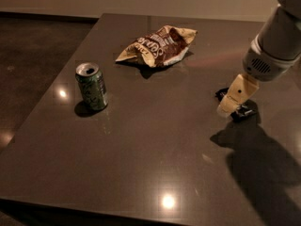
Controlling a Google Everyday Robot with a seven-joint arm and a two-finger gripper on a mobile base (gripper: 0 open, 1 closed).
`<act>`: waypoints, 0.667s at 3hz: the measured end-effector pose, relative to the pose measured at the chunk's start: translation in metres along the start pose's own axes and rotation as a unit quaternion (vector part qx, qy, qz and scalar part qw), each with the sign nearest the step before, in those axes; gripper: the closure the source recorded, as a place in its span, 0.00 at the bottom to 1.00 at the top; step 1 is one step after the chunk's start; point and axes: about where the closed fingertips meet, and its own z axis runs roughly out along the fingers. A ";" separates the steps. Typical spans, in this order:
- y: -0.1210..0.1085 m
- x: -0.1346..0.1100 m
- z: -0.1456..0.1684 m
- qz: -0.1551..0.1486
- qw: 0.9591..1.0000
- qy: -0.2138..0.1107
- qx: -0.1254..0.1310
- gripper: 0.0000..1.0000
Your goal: Move rxbar chocolate near green can
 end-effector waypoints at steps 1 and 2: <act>-0.002 -0.001 0.025 0.024 0.999 0.016 -0.016 0.00; -0.008 -0.001 0.047 0.038 0.999 0.034 -0.015 0.00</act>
Offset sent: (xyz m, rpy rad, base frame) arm 0.0295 -0.0034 -0.0596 -0.0324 0.0828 -0.1034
